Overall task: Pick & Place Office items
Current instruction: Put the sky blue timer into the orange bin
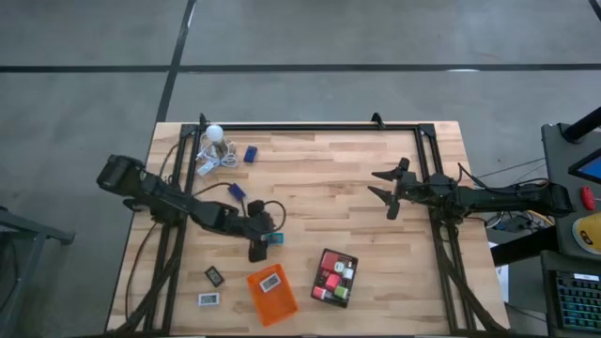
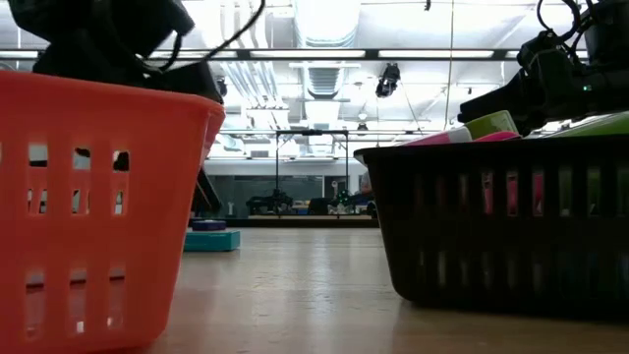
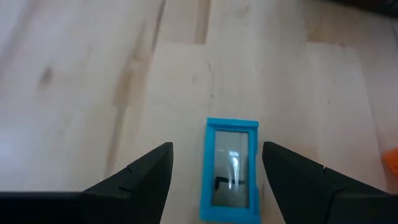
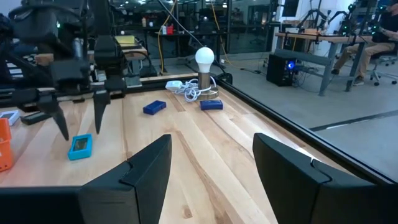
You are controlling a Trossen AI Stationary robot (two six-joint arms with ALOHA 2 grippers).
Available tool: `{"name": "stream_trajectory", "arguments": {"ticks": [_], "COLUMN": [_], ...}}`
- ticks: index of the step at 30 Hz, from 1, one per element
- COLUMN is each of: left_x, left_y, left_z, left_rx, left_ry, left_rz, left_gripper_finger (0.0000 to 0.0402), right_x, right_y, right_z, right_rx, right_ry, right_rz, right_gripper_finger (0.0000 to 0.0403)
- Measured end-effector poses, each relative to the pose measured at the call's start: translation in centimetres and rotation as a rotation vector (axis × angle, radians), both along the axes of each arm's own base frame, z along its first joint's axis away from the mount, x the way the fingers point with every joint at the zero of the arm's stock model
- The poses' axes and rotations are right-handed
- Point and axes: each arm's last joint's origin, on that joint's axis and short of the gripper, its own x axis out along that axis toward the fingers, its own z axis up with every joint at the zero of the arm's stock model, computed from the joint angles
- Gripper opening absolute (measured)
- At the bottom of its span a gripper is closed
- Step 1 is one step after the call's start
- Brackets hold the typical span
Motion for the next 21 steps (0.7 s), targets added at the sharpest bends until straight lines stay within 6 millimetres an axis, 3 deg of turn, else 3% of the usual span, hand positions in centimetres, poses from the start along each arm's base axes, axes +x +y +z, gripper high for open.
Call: {"name": "stream_trajectory", "arguments": {"ticks": [8, 21], "left_x": [0.8, 0.9], "left_y": [-0.4, -0.3], "left_z": [-1.6, -2.5], "left_rx": [-0.028, -0.011], "left_ry": [0.066, 0.093], "left_rz": [-0.026, -0.015], "left_gripper_finger": [0.0252, 0.025], "right_x": [0.0, 0.0], "right_y": [0.0, 0.0], "right_z": [0.0, 0.0], "right_rx": [0.0, 0.001], "right_ry": [0.001, 0.0], "right_rz": [0.001, 0.0], "right_gripper_finger": [0.0219, 0.0219]}}
